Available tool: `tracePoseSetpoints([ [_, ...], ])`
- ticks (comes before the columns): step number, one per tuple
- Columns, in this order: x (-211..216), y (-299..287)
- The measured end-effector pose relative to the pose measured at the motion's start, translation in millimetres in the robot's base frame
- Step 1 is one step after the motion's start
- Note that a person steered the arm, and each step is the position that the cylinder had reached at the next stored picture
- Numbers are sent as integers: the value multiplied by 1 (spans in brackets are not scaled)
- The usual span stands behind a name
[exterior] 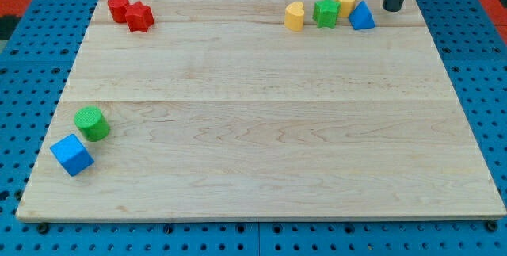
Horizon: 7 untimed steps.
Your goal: Separate blue triangle and the yellow hexagon
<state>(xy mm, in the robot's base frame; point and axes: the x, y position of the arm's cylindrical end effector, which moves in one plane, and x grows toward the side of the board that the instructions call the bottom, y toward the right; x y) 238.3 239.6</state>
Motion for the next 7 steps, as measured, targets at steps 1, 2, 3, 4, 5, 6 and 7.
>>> tracePoseSetpoints([
  [1,0,0],
  [2,0,2],
  [3,-14,2],
  [4,-20,1],
  [5,-20,0],
  [6,-20,0],
  [7,-20,-12],
])
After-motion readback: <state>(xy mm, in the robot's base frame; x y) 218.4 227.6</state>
